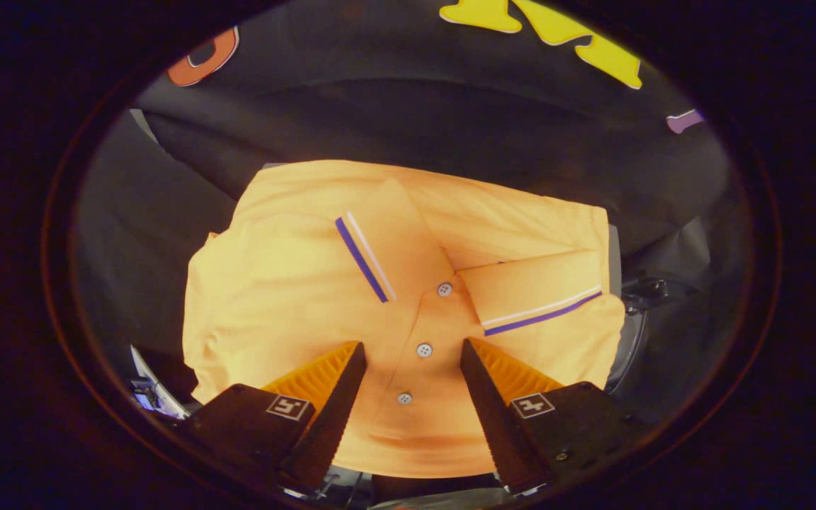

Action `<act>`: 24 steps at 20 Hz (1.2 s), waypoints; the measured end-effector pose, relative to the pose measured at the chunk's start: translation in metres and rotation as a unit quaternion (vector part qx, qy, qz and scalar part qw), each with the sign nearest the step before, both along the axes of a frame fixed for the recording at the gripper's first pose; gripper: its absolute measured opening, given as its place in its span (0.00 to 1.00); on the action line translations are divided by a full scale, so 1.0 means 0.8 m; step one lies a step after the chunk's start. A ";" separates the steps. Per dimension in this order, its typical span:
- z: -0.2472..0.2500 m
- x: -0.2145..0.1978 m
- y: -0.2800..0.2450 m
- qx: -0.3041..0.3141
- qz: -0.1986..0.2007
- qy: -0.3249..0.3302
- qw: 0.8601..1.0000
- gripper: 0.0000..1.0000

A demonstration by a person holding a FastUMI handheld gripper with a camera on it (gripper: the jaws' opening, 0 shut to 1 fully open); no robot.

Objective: Put the clothes into the washing machine and then close the washing machine lid.

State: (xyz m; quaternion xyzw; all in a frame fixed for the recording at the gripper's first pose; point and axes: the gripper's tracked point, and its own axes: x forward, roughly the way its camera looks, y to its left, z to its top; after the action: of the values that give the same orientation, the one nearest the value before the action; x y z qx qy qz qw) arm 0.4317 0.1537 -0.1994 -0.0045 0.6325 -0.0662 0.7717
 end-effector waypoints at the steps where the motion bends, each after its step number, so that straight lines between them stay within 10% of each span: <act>1: -0.002 0.001 -0.003 -0.001 -0.010 -0.005 1.000 0.71; 3: 0.001 0.004 -0.012 -0.002 -0.023 -0.014 1.000 0.36; 7: 0.001 0.002 -0.019 0.020 -0.007 -0.020 1.000 0.09; 24: 0.138 -0.042 -0.078 0.084 -0.071 -0.104 0.988 0.06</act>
State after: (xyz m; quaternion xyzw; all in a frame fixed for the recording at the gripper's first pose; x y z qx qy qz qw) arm 0.3983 0.0917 -0.0894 0.1123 0.5509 -0.0675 0.8242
